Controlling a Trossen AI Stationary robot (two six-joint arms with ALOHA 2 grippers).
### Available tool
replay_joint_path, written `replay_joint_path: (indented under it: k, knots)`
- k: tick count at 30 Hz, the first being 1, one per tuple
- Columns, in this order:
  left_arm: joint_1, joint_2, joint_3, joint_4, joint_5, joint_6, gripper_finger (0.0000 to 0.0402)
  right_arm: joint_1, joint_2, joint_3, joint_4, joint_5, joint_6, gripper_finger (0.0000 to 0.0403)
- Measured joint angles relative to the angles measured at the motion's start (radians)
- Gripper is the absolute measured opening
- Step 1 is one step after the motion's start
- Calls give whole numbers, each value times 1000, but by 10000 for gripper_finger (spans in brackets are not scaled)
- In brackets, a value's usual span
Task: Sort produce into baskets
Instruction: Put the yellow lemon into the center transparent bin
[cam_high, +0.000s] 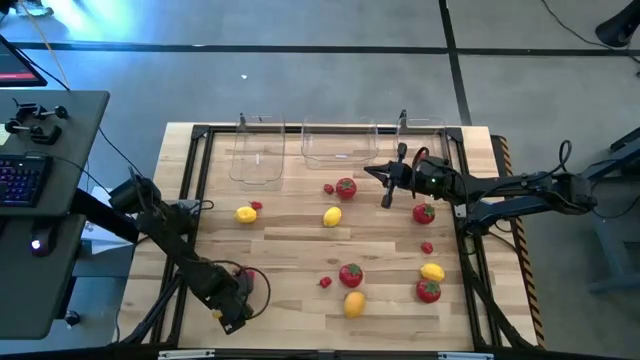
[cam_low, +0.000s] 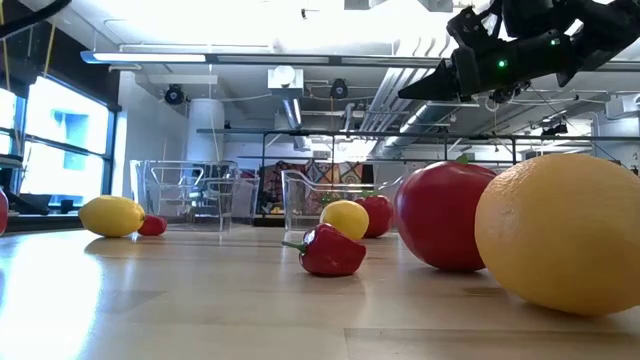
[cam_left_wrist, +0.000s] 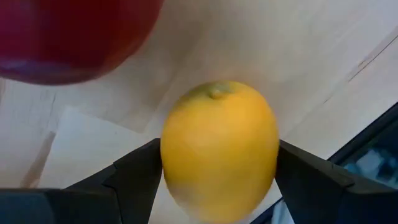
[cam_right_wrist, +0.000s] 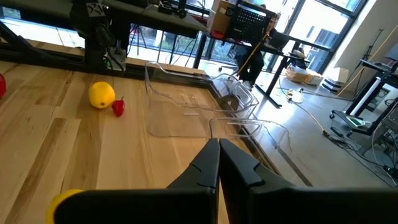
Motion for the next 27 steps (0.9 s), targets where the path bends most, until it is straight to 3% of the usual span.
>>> replay_joint_path:
  k: [10, 14, 17, 21, 27]
  knots:
    - [24, -41, 0, -11, 39, 124, 202, 0, 0, 0, 0, 26, 0, 1]
    - [52, -122, 0, -43, 35, 161, 199, 0, 0, 0, 0, 37, 0, 1]
    - [87, -200, 0, -66, -40, 191, 198, 0, 0, 0, 0, 37, -3, 1]
    - [172, -306, 0, -69, -211, 275, 198, 0, 0, 0, -1, 36, 0, 1]
    - [373, -397, 0, -14, -422, 587, 198, 1, 0, 0, -27, -46, 4, 1]
